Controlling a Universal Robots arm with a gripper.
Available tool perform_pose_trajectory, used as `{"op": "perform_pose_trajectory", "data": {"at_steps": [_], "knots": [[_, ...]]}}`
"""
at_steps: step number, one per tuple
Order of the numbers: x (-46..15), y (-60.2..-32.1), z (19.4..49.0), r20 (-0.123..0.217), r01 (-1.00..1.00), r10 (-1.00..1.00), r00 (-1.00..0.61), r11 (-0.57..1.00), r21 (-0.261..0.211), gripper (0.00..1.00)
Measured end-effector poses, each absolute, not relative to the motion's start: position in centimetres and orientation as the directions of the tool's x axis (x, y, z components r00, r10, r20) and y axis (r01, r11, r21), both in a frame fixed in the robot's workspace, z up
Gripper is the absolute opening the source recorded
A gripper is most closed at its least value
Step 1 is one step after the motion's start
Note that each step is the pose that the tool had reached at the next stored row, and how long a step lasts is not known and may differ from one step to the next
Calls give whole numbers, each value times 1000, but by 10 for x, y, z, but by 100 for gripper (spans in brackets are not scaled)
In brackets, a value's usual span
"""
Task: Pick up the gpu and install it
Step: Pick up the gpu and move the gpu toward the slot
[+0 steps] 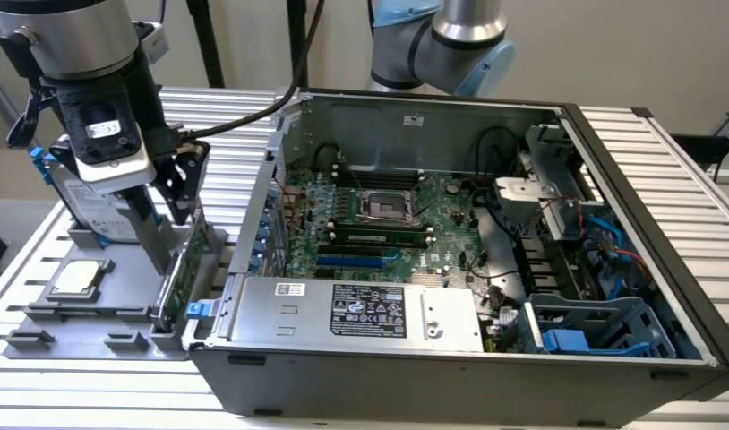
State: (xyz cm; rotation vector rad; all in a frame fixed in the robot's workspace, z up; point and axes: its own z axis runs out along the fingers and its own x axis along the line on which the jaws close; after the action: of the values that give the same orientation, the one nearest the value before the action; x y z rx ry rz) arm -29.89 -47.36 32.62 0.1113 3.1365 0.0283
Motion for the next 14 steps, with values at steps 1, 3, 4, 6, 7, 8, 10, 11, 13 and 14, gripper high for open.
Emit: {"op": "perform_pose_trajectory", "data": {"at_steps": [1,3,4,6,7,8,10,11,13,14], "knots": [[-299,-474,324,-2,71,71,-997,997,18,48],[-299,-476,321,-2,71,71,-997,997,18,48],[-299,-477,319,-2,71,71,-998,997,18,48],[-299,-480,315,-2,69,70,-998,997,18,48],[-299,-481,313,-2,69,69,-998,997,18,48],[-299,-483,312,-2,68,68,-998,998,18,48],[-299,-485,308,-2,66,66,-998,998,18,48],[-299,-487,306,-3,66,66,-998,998,18,48],[-299,-488,303,-2,65,65,-998,998,18,48],[-299,-488,301,-2,65,65,-998,998,18,48]]}}
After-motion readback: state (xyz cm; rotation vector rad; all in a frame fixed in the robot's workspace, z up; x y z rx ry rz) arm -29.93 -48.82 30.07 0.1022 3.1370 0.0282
